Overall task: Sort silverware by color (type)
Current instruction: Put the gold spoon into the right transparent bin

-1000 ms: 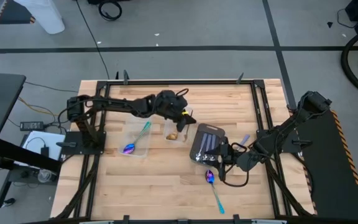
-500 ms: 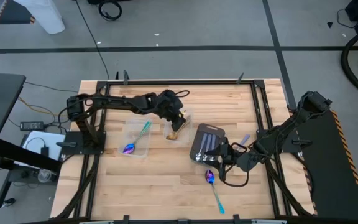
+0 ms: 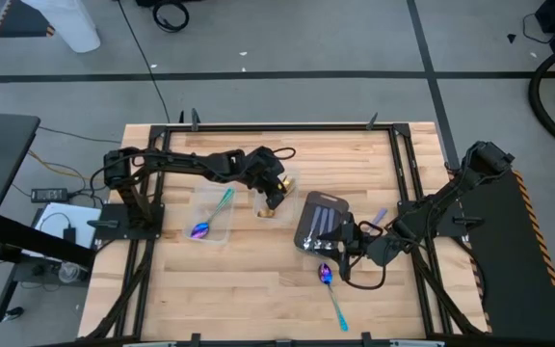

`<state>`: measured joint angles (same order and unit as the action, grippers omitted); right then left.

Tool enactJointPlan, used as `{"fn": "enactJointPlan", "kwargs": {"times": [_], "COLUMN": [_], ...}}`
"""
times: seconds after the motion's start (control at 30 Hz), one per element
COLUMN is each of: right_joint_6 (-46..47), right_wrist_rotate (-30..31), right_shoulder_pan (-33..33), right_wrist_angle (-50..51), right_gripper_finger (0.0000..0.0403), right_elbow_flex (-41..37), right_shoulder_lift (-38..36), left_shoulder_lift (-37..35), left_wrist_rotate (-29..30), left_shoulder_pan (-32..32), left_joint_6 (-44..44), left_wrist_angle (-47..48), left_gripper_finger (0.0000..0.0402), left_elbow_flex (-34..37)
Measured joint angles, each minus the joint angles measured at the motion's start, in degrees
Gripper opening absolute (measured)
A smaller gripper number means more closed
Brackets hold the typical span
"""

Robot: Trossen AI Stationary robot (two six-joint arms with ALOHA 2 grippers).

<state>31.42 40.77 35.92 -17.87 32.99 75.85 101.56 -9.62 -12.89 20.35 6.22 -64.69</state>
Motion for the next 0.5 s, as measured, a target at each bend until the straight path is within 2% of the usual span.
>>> {"fn": "enactJointPlan", "kwargs": {"times": [0.3, 0.5], "right_joint_6": [0.2, 2.1], "right_wrist_rotate": [-0.4, -0.4], "right_shoulder_pan": [0.2, 0.2], "right_wrist_angle": [0.0, 0.3], "right_gripper_finger": [0.0185, 0.0185], "right_elbow_flex": [0.0, 0.0], "right_shoulder_lift": [0.0, 0.0], "left_shoulder_lift": [0.0, 0.0], "left_wrist_rotate": [0.7, 2.0], "left_shoulder_pan": [0.0, 0.0], "left_joint_6": [-2.4, -1.5], "left_wrist_angle": [0.5, 3.2], "left_gripper_finger": [0.0033, 0.0102], "left_elbow_flex": [0.0, 0.0]}}
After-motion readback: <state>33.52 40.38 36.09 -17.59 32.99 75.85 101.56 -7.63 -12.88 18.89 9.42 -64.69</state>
